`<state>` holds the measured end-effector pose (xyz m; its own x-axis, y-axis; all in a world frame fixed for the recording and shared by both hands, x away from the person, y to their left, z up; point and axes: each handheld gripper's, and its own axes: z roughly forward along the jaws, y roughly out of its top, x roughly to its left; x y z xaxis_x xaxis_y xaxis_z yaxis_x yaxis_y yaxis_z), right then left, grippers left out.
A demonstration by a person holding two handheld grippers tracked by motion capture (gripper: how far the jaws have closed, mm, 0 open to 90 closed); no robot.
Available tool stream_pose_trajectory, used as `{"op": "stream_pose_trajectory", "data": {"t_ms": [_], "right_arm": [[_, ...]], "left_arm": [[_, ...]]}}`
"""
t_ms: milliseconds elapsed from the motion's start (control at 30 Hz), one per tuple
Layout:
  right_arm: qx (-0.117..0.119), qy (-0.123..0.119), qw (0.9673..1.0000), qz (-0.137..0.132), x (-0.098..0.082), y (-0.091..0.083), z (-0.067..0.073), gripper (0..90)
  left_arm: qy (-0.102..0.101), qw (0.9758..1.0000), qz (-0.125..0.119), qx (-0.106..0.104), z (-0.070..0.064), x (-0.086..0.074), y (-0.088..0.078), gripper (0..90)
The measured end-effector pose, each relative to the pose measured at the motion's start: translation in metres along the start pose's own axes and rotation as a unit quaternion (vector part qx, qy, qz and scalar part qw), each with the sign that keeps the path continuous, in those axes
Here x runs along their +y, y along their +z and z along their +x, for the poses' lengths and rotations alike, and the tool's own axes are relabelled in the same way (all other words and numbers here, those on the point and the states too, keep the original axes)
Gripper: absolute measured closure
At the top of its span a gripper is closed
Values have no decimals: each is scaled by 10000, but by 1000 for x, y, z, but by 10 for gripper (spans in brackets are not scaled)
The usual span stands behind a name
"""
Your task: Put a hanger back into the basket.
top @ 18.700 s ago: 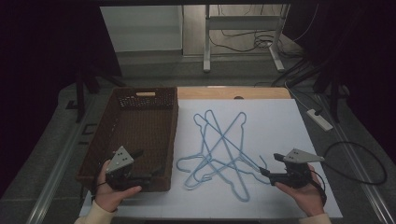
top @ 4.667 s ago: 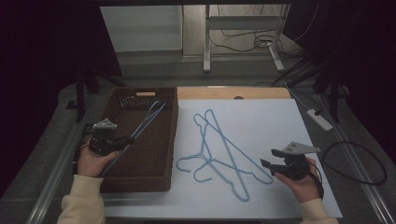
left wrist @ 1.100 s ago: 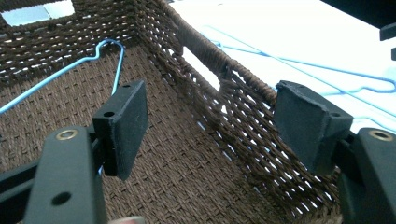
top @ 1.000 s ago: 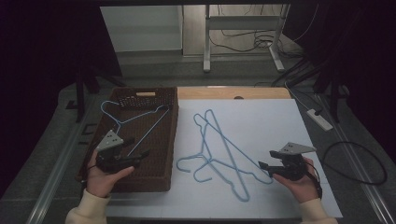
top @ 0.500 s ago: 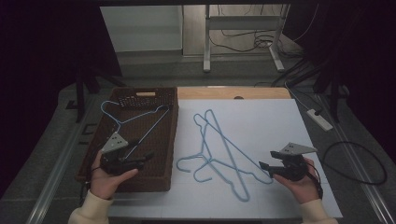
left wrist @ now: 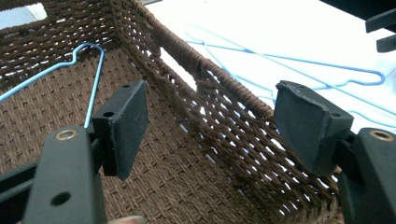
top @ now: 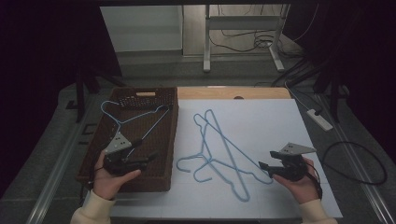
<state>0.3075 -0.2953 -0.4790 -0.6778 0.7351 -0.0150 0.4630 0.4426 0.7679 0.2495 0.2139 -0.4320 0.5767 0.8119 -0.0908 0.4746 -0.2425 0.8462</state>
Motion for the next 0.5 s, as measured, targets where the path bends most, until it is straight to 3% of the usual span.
{"op": "stream_pose_trajectory", "data": {"t_ms": [200,500], "right_arm": [[-16,41,10000,-17,1,0,1,351],[34,35,10000,-45,3,2,4,348]], "left_arm": [[64,9999,-57,-61,-3,0,2,269],[61,9999,-148,40,-4,-4,-4,269]]}}
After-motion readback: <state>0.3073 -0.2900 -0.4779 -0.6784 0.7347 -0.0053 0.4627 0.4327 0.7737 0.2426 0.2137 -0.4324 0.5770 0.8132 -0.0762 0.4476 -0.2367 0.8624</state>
